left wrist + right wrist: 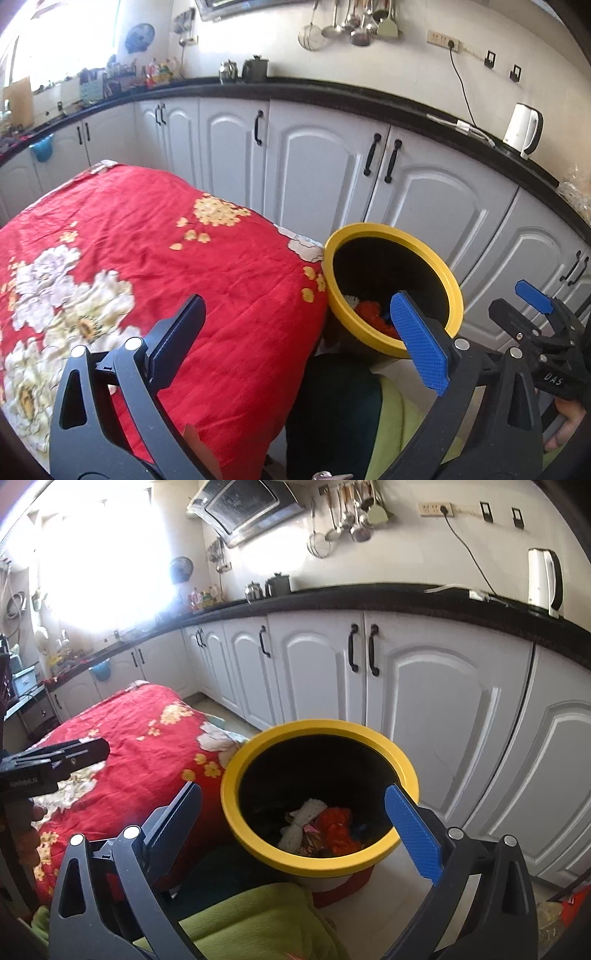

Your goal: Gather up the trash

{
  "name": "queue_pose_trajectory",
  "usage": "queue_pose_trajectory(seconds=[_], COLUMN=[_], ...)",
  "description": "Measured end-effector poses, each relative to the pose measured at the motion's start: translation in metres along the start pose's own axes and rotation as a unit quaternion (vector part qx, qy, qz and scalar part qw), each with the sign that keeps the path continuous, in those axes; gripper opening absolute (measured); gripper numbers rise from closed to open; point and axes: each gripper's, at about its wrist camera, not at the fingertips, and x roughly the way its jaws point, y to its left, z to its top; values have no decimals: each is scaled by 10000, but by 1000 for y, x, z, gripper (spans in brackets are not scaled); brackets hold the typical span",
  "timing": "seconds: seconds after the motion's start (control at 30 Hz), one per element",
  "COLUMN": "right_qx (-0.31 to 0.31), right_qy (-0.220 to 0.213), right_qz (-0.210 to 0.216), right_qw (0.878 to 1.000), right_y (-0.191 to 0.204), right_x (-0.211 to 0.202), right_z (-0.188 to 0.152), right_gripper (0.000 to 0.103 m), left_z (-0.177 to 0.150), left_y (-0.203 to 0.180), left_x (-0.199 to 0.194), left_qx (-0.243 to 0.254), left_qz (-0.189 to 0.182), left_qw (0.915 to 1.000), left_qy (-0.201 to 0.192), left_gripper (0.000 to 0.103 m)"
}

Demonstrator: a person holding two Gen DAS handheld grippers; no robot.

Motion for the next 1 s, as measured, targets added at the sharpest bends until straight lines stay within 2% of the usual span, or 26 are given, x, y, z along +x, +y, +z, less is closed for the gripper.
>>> queue_pose_trajectory(seconds=[0.23, 0.47, 0.6, 0.7, 1.0], right_qx=[-192, -331, -334, -376, -295], right_qy=[-568, -1353, -1709, -1751, -1631], right_qz=[90, -85, -163, -130, -209], right_qw=[9982, 9902, 9846, 9838, 9859], right_y=[24, 34, 37, 39, 36], right_x=[-28, -57, -70, -69, -62], right_z=[-7, -14, -20, -23, -25], right_gripper=[97, 97, 97, 97, 97], left_z=[-17, -27, -33, -39, -44], left_y=[4, 5, 5, 3, 2], left_x=[-29, -50, -60, -65, -60], left_qx=[98, 72, 22, 26, -52], left_qz=[207, 414, 689, 601, 490], left_qw=[9985, 9940, 9900, 9893, 9909], left_qy=[-499, -1011, -1230, -1329, -1252], left_gripper=[92, 92, 92, 92, 92])
